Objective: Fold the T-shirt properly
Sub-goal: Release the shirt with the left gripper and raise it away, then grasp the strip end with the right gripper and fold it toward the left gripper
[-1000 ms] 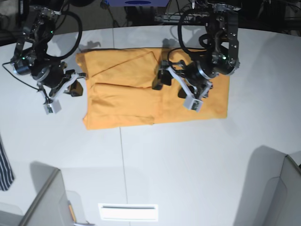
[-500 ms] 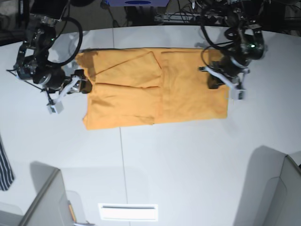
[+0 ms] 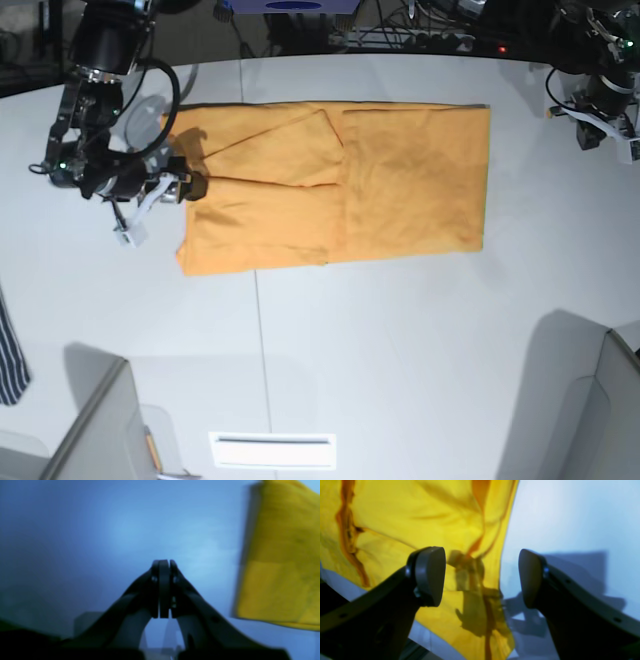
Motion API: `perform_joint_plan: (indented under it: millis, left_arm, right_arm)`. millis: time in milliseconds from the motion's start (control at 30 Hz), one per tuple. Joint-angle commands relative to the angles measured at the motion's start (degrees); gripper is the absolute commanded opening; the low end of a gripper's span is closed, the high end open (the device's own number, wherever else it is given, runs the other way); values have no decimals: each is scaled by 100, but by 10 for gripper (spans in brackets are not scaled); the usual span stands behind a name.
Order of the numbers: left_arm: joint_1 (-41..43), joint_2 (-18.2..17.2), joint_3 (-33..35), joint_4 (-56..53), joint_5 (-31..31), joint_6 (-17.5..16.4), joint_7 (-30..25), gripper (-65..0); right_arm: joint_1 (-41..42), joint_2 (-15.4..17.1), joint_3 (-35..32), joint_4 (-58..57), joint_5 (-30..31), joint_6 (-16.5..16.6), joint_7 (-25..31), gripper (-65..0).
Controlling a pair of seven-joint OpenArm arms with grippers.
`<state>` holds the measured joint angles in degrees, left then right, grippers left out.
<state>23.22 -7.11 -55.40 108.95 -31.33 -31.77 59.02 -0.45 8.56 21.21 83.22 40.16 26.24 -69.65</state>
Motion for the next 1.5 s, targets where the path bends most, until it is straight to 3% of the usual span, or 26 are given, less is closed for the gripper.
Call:
perform_joint_plan:
  millis: [0,67,200,400,600,767,833,1067,1267,1467]
  left_arm:
    - [-15,-137,-21,81,-89,-63,-131,-650]
    - [-15,-181,-21,72,-89,-63,-131,-650]
    - [-15,-190,-21,72,-89,-63,-131,-650]
    - [-59,-181,-21,72,-89,-63,-131,-650]
    - [-67,-198,287,72,-80,-54,-131,-650]
    - [-67,-190,392,64,-80,-54,-131,-650]
    - [-76,-190,392,64,-80,-54,-131,-650]
    - [-164,-190,392,64,166,-54,-131,-650]
    - [-428,-172,902,-209,1256,-54,-140,-650]
    - [-797,-163,1359,-851,1371,-45,-149,-650]
  right_arm:
    - [163,72,28,-36,32,9,50,-231]
    - [225,72,28,-212,50,35,42,-231]
    - [207,72,-7,-458,639,422,6,-231]
    - [14,45,-95,-625,876,308,15,-233]
    - [-21,37,-605,-634,876,282,50,-233]
    - [14,-69,-394,-845,859,282,59,-243]
    - [102,-69,-403,-995,859,282,59,-311]
    - [269,-95,-403,-1311,859,282,261,-650]
    - [348,-69,-403,-1241,850,220,261,-650]
    - [155,-86,-517,-353,850,-914,464,-650]
